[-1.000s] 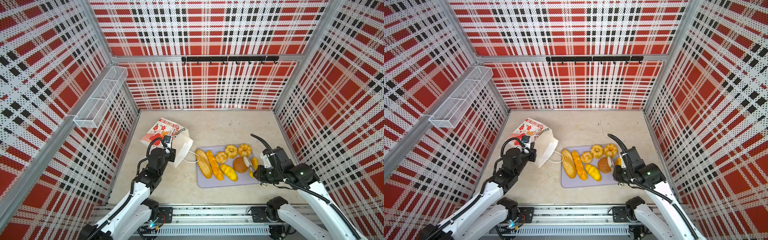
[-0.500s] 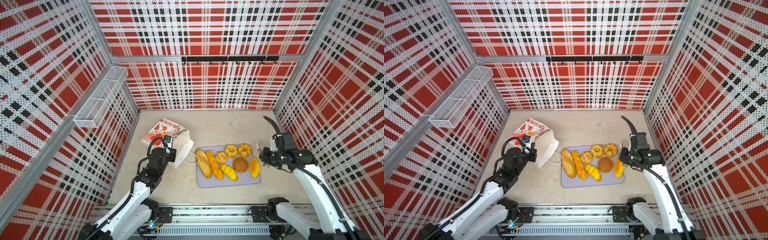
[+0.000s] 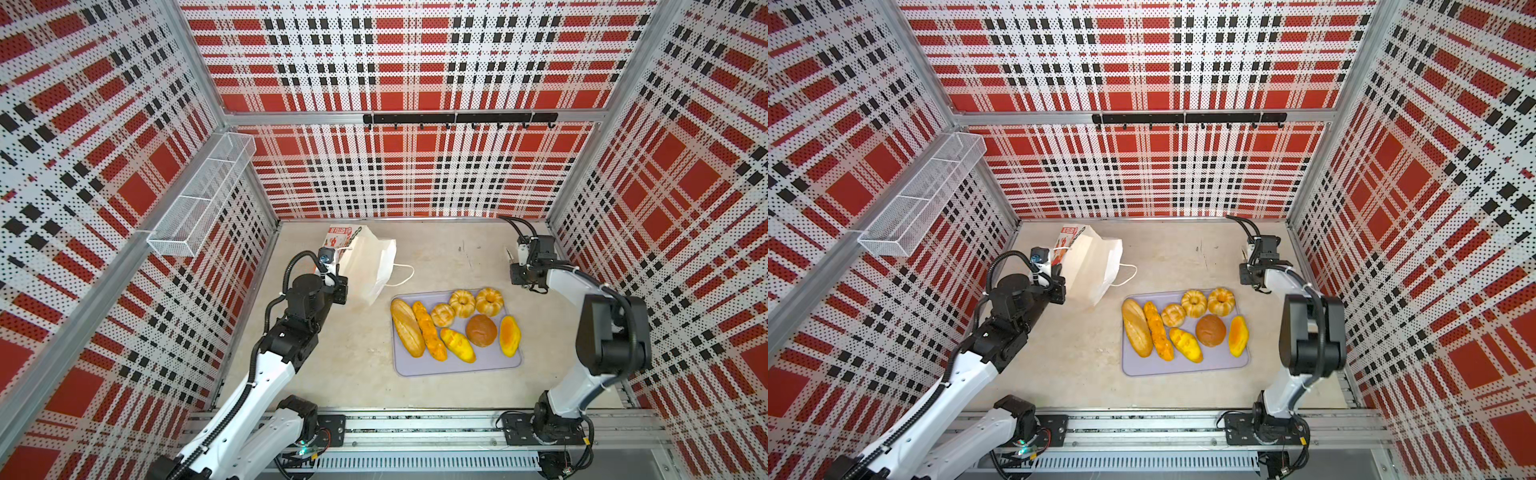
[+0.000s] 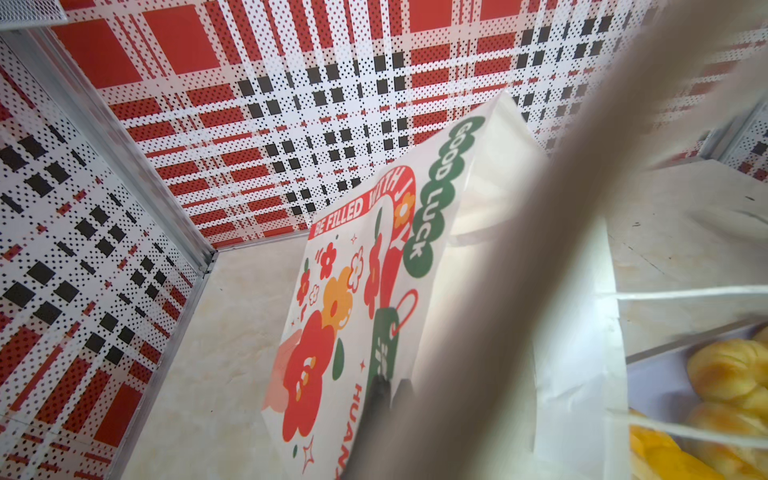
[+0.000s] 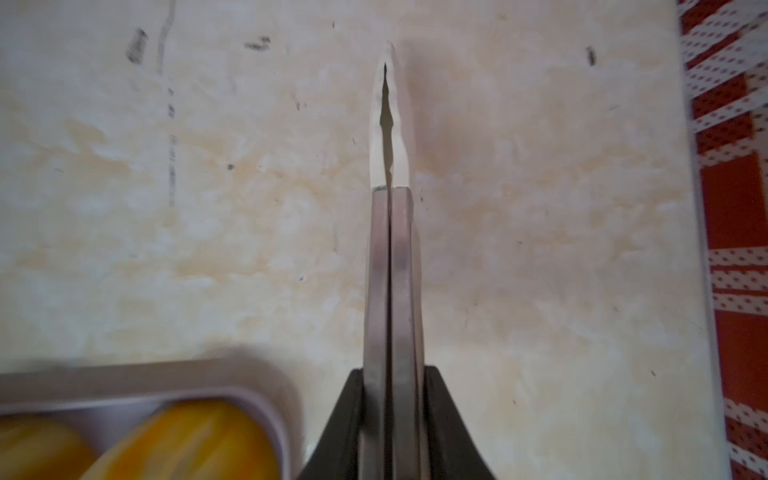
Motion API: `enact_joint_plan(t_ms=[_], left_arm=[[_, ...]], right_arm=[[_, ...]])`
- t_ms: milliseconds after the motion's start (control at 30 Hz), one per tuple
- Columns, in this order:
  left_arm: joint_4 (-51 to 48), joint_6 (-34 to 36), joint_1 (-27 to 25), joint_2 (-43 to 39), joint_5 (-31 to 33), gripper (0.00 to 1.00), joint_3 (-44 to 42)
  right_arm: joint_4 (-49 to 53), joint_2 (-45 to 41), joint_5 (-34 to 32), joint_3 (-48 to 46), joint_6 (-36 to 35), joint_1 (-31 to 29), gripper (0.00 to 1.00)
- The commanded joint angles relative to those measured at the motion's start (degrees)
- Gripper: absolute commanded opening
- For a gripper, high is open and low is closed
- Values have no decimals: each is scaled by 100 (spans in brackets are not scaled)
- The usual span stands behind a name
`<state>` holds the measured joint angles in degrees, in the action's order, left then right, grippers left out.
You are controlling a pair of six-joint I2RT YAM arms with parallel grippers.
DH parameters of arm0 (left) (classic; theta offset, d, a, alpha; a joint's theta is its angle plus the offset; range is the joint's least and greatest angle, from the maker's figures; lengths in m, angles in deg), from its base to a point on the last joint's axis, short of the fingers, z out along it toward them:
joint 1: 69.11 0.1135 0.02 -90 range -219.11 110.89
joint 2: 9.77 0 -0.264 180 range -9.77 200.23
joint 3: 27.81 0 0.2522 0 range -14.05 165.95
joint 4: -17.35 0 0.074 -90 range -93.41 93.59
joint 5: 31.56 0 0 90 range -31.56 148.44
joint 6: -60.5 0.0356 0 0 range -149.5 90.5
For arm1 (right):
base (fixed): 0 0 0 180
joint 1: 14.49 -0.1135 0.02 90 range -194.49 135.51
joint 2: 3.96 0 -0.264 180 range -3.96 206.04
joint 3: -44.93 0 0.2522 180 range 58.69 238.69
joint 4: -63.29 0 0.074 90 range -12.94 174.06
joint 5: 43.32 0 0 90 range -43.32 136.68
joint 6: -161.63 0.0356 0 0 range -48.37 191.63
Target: Take the fake bread out of the paper bag
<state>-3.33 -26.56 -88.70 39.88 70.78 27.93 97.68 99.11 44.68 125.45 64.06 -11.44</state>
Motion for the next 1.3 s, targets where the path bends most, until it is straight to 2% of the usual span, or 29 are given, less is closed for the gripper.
enact_joint_plan(t_ms=[0, 67, 100, 167, 267, 333, 367, 533, 600, 667, 867, 1167, 1200, 1267], left_arm=[[-488, -305, 115, -1, -66, 0, 550], [-797, -701, 183, 150, -110, 0, 925], [-920, -877, 377, 254, -225, 0, 1103], [-1151, -1328, 537, 552, -416, 0, 1489], [-1541, -1898, 774, 1156, -752, 0, 2172], [-1751, -2251, 900, 1567, -900, 0, 2614], [-1808, -2352, 952, 1790, -1019, 0, 2827], [-1859, -2683, 1125, 2665, -1303, 0, 3557], [-1731, -2957, 1275, 2977, -1612, 0, 3742], [-1605, -3181, 1382, 3272, -1896, 0, 3962], [-1482, -3498, 1572, 4016, -2238, 0, 4559], [-1194, -3699, 1804, 4925, -2758, 0, 4707], [-1148, -3719, 1852, 4987, -2824, 3, 4697], [-1079, -3712, 1920, 5071, -2942, 24, 4688]], right_arm=[[-105, 458, -328, 645, -468, 20, 33], [417, 788, -812, 1107, -242, 27, 41], [659, 889, -949, 1309, -137, 38, 44], [834, 864, -1000, 1473, 1, 55, 58], [1148, 674, -977, 1692, 229, 84, 68], [1412, 525, -881, 1819, 406, 166, 94], [1456, 398, -686, 1834, 427, 200, 100], [1559, -352, -212, 1666, 652, 240, 100], [1524, -749, 50, 1420, 753, 240, 100], [1435, -1192, 197, 1043, 907, 240, 100], [1167, -2411, 862, -367, 1106, 240, 100], [1225, -3623, 1002, -1465, 1267, 240, 100], [1229, -3668, 1013, -1490, 1267, 240, 100], [1277, -3688, 1039, -1480, 1301, 240, 100]])
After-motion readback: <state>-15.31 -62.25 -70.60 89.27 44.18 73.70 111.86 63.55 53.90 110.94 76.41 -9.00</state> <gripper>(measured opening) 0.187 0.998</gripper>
